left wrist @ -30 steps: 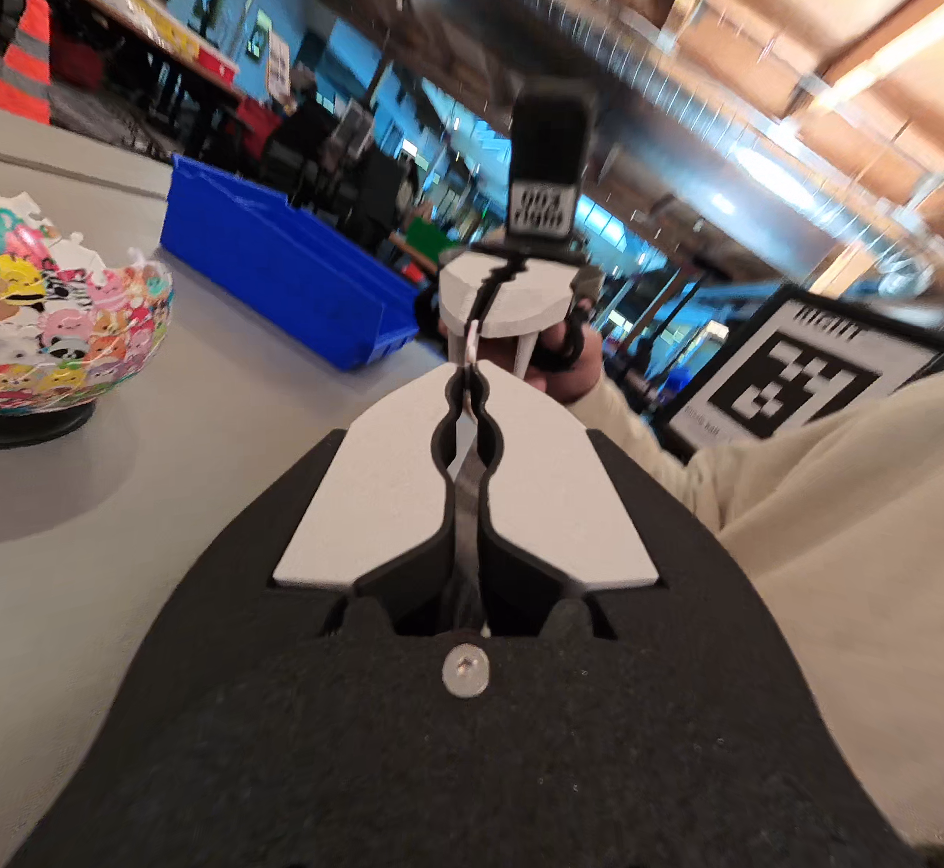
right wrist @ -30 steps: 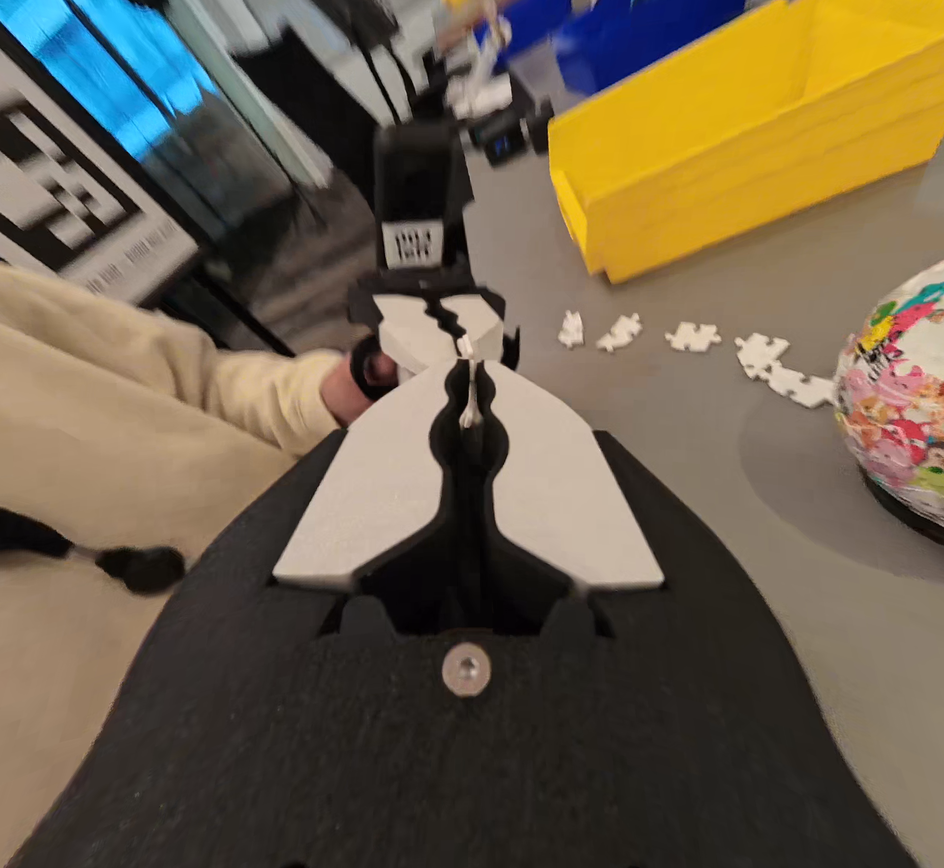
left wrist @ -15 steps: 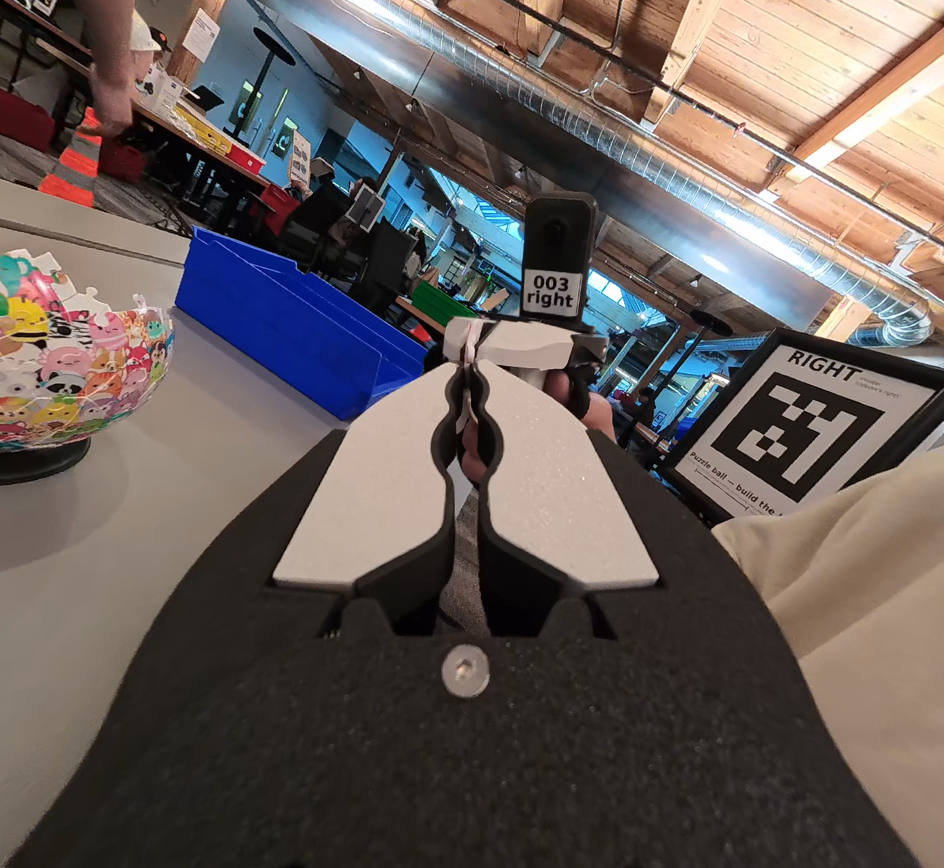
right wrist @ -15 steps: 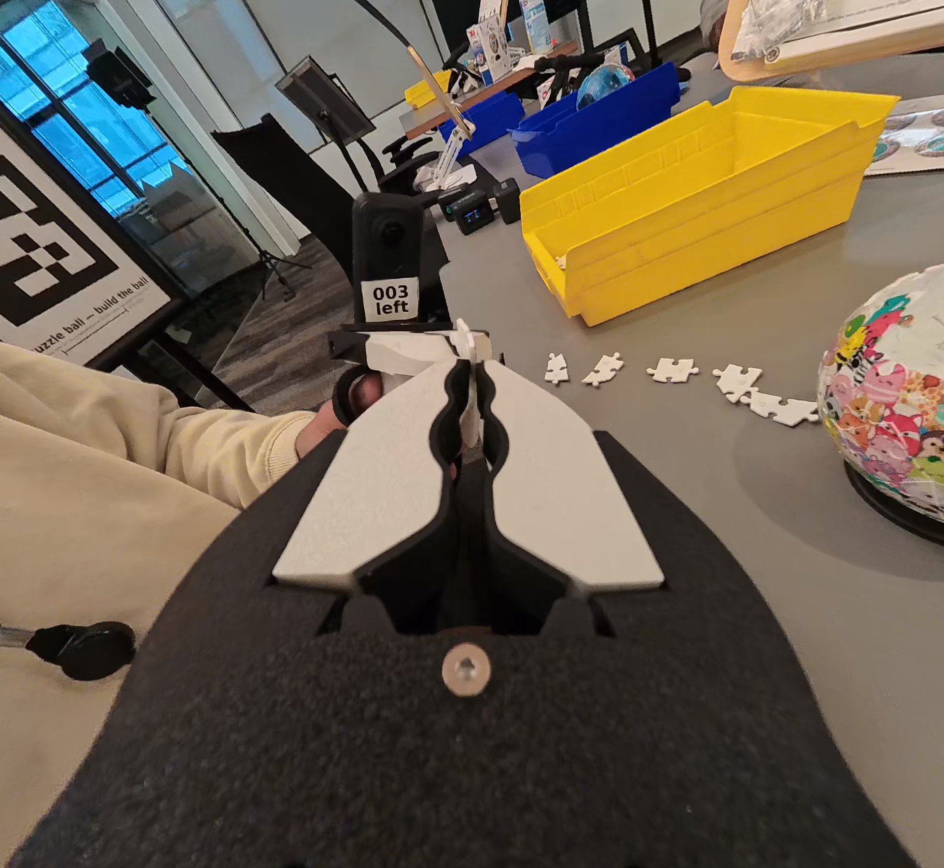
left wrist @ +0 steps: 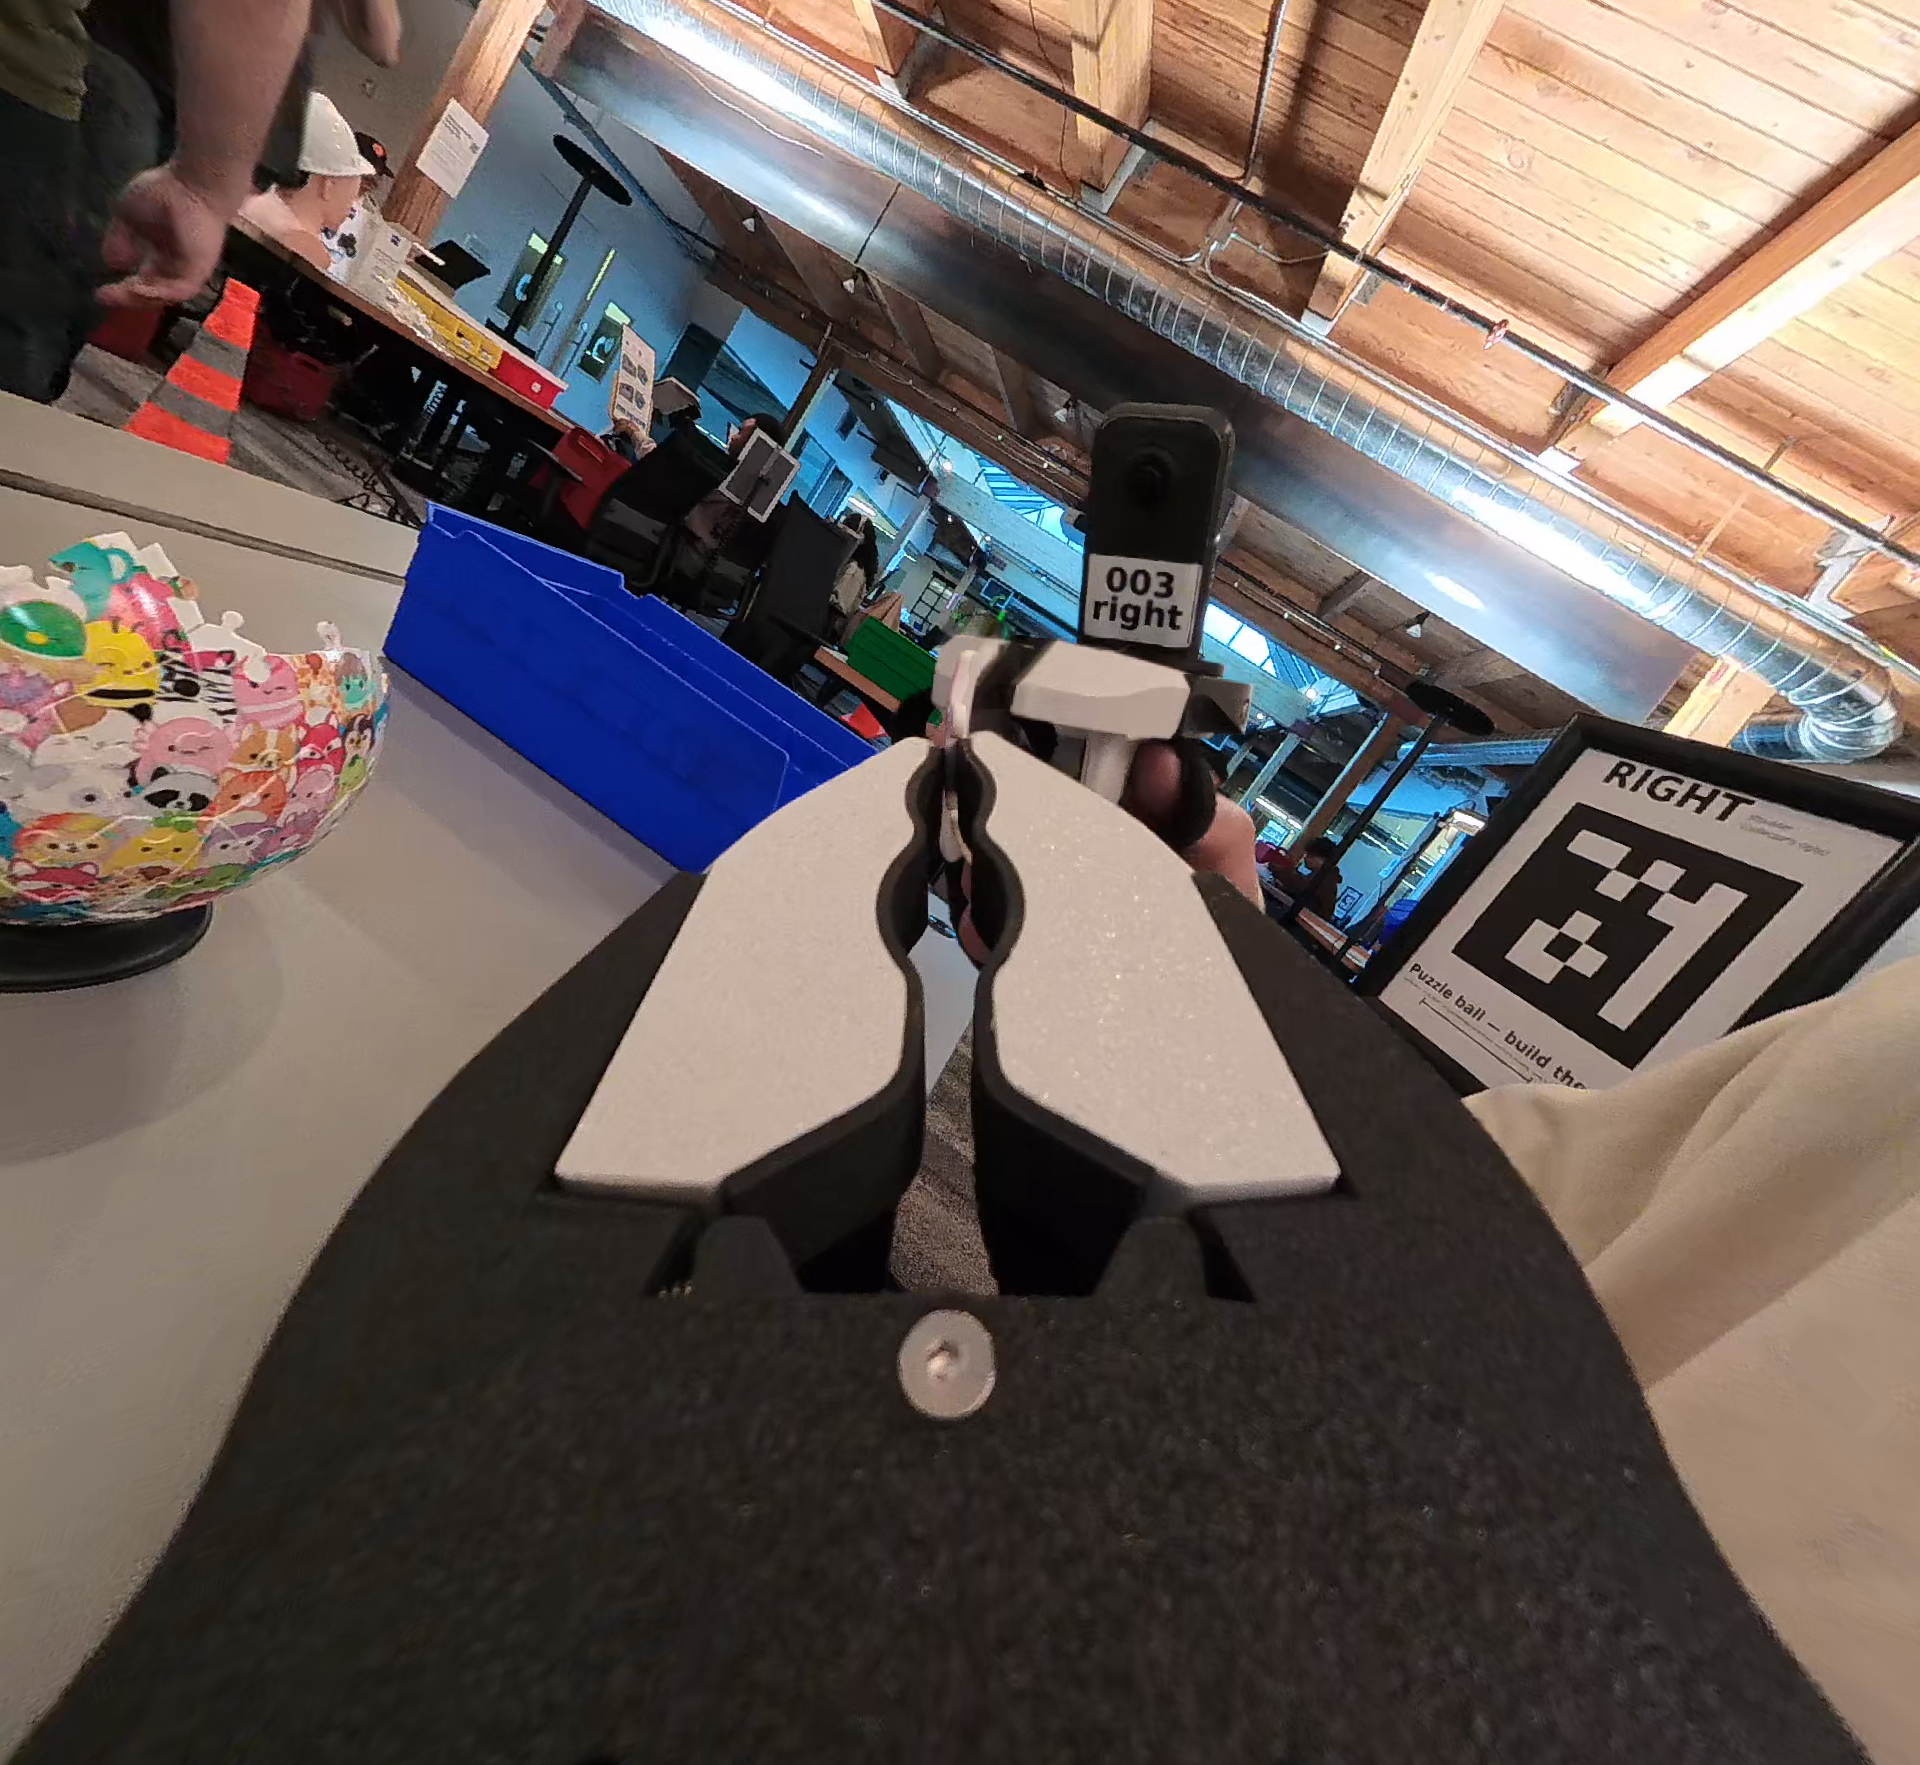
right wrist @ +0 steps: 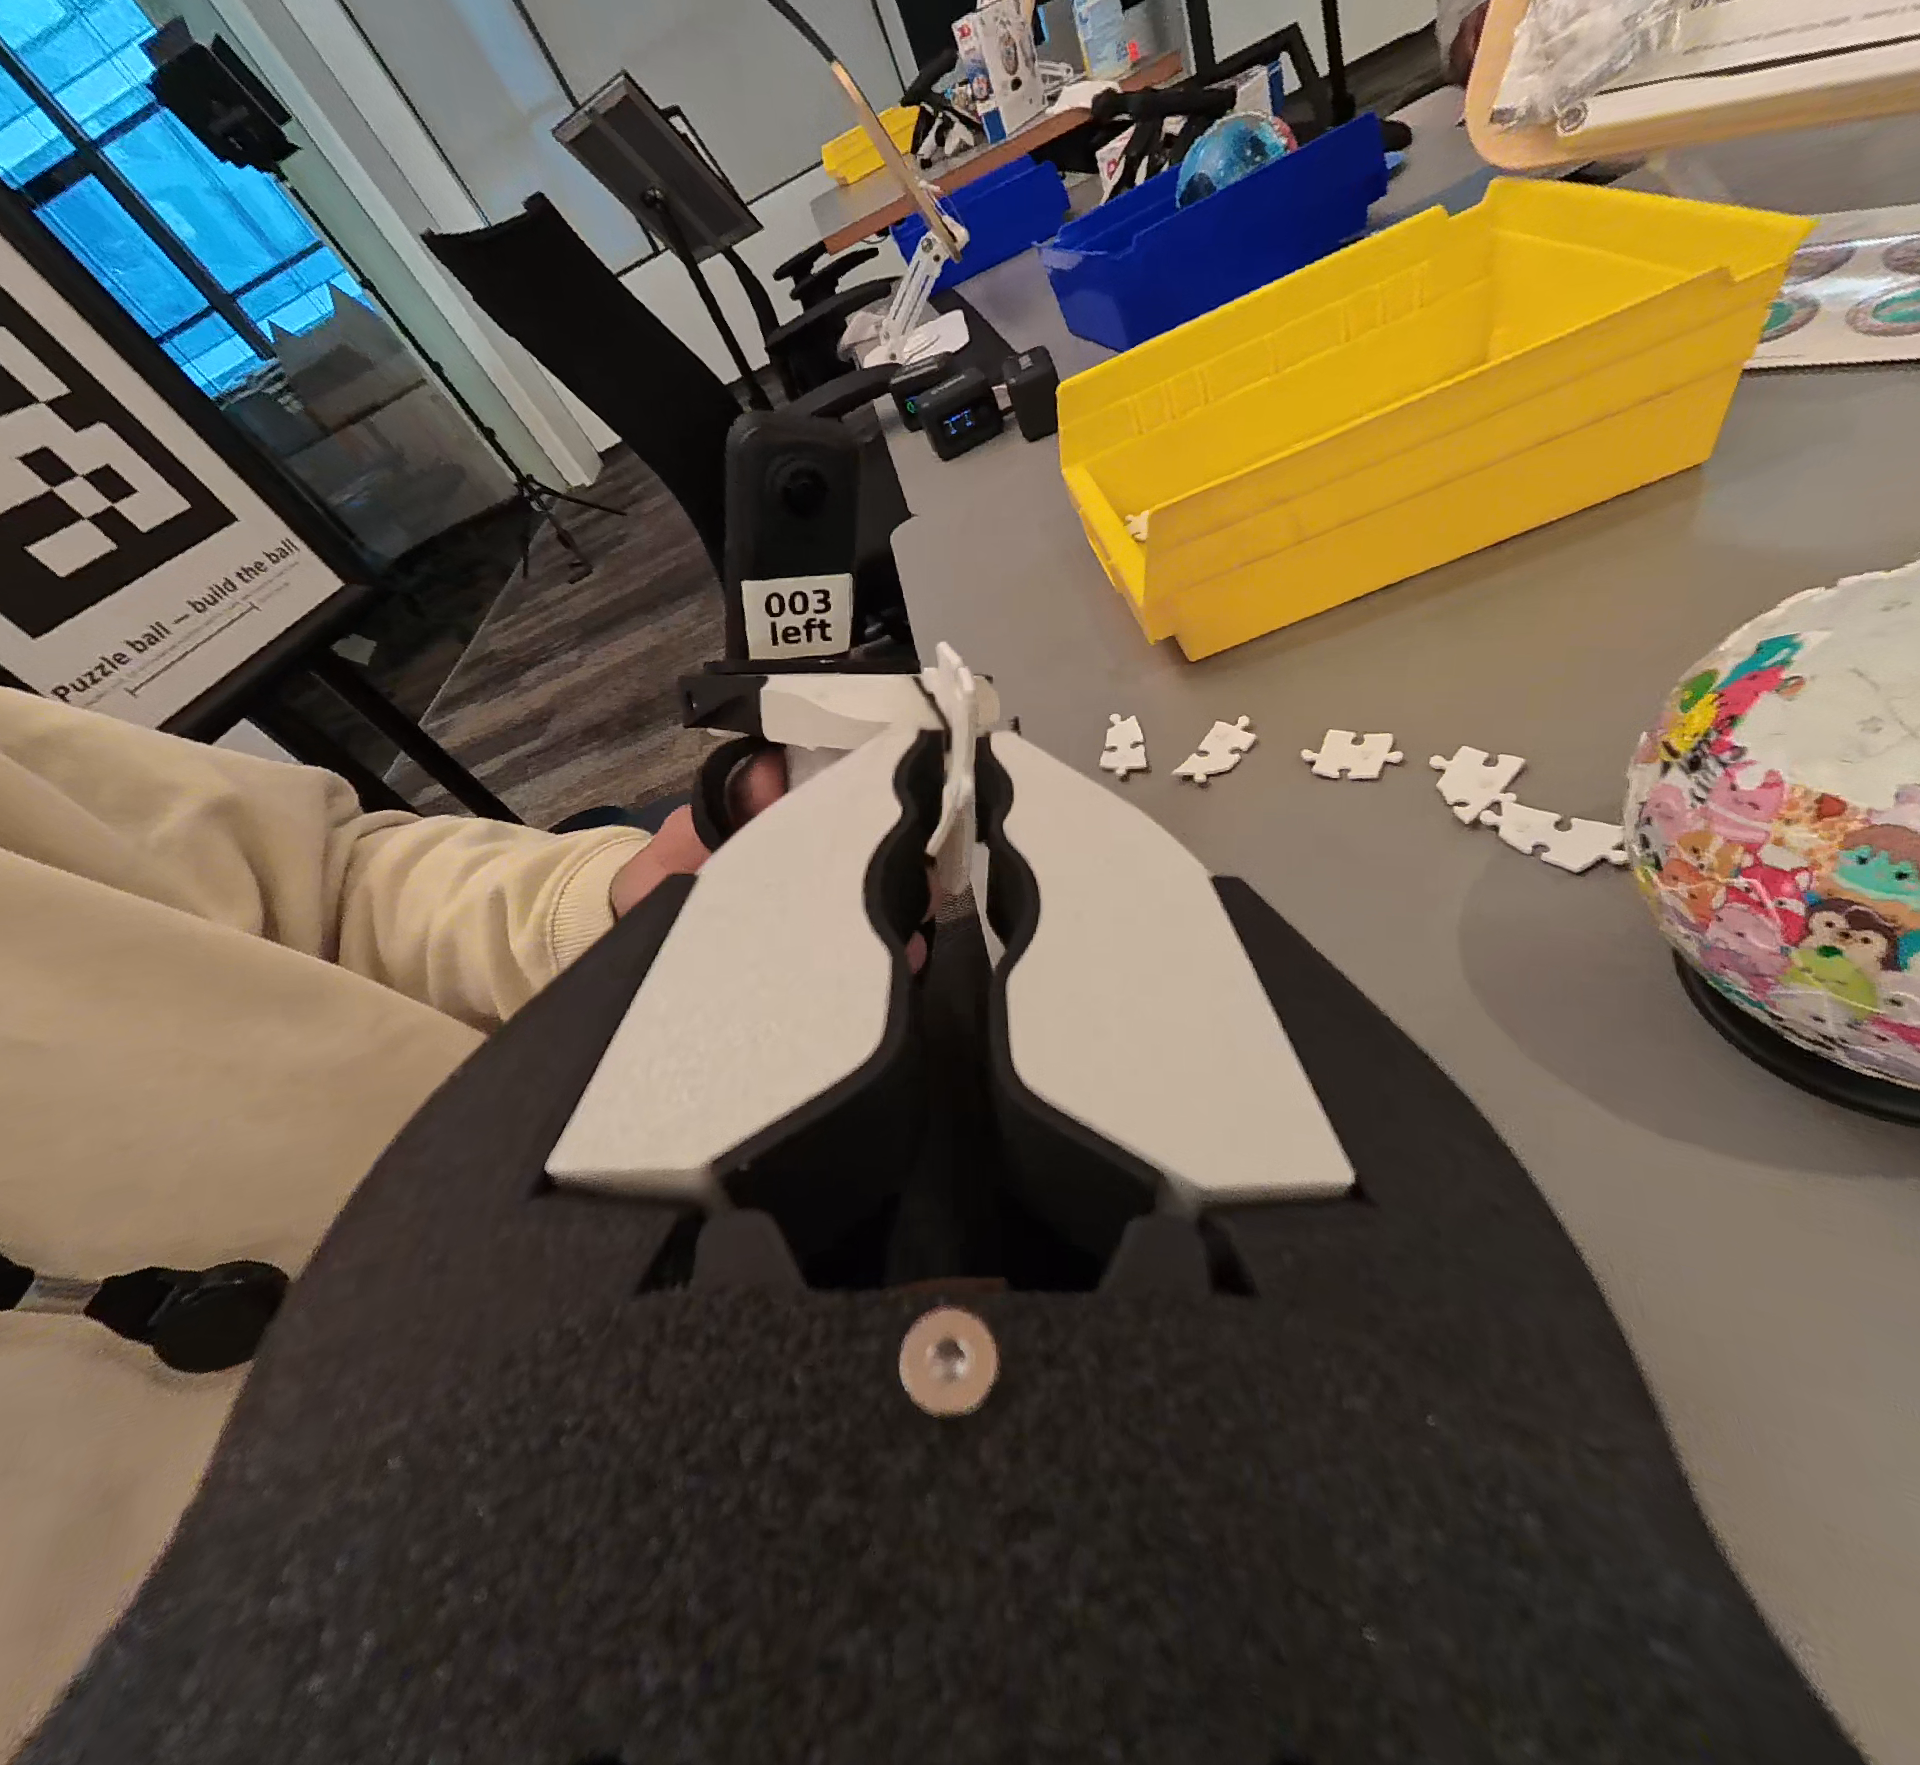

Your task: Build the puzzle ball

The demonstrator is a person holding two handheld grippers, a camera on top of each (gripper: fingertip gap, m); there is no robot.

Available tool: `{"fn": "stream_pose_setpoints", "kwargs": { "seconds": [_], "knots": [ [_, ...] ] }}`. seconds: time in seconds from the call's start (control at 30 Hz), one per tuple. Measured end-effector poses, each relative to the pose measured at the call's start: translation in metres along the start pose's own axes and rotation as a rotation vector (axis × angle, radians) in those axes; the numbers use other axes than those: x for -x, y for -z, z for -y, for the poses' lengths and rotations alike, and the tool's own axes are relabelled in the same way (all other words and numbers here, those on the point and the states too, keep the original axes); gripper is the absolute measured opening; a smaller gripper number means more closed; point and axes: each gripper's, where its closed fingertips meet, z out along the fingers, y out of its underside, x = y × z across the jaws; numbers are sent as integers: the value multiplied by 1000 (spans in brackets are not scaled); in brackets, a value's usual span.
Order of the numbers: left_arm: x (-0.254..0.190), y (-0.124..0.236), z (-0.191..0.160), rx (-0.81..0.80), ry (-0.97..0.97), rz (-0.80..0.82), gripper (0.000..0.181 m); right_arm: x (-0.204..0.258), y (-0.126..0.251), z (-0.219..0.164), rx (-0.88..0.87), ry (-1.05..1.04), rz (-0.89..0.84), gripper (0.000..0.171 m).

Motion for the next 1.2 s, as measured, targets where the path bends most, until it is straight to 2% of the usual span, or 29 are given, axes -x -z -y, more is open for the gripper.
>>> {"fn": "stream_pose_setpoints", "kwargs": {
  "seconds": [0.13,0.47,0.77,0.83,1.0,1.1,1.2],
  "knots": [
    [-1,-1,-4,15,0,-3,2,5,-3,-3,-3,-9,16,0],
    [-4,-1,-8,20,12,-7,1,9,-2,-9,22,2,19,5],
    [4,-1,-8,7,46,-2,1,-6,-2,-18,42,-47,-13,10],
    [7,-4,-12,16,59,3,1,-9,-5,-23,48,-36,-21,3],
    [21,-8,-20,44,102,20,2,-23,-3,-28,33,-94,-7,2],
    [39,-3,-28,127,57,100,11,-61,17,-55,184,-134,-135,2],
    [63,10,-30,261,-60,236,16,-109,48,-115,480,-275,-234,2]
  ]
}}
